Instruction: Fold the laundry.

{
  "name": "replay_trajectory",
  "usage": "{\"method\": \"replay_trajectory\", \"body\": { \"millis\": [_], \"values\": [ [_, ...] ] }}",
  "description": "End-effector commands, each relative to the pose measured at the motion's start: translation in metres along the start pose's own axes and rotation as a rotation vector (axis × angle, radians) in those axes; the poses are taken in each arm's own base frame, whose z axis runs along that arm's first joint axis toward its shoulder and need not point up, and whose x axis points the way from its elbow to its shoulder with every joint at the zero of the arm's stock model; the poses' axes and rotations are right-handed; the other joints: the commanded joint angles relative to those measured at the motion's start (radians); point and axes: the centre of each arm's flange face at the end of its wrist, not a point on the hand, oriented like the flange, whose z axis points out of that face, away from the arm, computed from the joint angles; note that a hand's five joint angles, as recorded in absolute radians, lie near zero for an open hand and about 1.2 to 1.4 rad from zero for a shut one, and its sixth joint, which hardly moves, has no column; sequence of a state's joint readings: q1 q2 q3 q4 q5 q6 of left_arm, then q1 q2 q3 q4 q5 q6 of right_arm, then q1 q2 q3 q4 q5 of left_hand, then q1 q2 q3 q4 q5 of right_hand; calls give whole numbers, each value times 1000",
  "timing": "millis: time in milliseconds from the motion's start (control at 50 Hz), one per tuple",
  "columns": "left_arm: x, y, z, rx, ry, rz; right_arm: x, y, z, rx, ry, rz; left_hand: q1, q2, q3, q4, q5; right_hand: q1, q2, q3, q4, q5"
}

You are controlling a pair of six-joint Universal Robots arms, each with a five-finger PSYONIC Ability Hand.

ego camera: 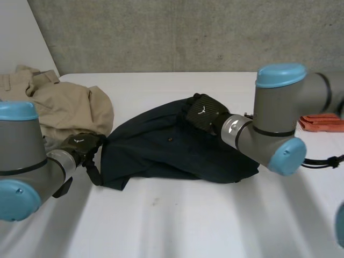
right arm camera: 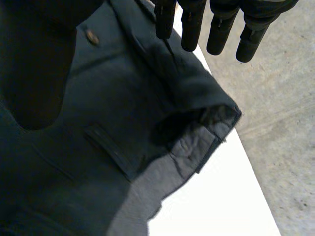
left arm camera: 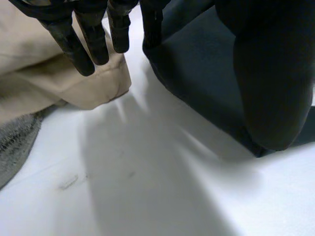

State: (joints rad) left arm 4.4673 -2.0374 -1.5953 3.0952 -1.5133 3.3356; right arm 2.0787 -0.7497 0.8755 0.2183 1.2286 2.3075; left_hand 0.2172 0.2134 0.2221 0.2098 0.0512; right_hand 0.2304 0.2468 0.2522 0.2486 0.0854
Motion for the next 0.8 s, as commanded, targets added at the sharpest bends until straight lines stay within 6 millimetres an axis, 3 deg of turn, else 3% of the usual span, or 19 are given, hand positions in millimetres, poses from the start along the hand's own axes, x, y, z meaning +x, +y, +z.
{"method": "replay_trajectory", "body": {
  "millis": [20,120,200,380,480,540,580,600,720,800],
  "values": [
    [-18,-18,9,55,-44,-18,19,-6,12,-12,168,70,49,53,44,56,41,76,60,55,58,47],
    [-29,-42,-1,132,-63,-27,26,-19,12,42,254,201,49,53,44,56,41,79,63,57,61,50],
    [-29,-52,-10,160,-41,-27,21,-23,24,109,280,253,49,53,44,56,41,79,63,57,61,50],
    [-21,-52,-33,128,45,-42,-8,2,68,95,251,283,46,50,41,54,38,79,63,57,61,50],
    [-23,-56,-43,149,50,-50,-14,15,84,99,271,283,46,50,41,54,38,102,86,81,84,73],
    [-24,-57,-46,159,55,-49,-15,16,92,131,298,299,37,41,32,45,29,375,358,353,356,345],
    [-24,-58,-46,165,56,-45,-14,16,94,149,308,312,29,32,24,36,20,717,701,695,699,688],
    [-26,-60,-45,176,49,-45,-13,16,95,160,319,320,20,24,15,27,11,1161,1145,1140,1143,1132],
    [-40,-70,-31,233,10,-41,6,-1,80,161,359,328,-12,-9,-17,-5,-21,1166,1149,1144,1148,1136],
    [-49,-77,-10,273,-19,-29,23,-27,50,142,337,322,-43,-39,-48,-35,-51,1166,1149,1144,1148,1136]
  ]
}}
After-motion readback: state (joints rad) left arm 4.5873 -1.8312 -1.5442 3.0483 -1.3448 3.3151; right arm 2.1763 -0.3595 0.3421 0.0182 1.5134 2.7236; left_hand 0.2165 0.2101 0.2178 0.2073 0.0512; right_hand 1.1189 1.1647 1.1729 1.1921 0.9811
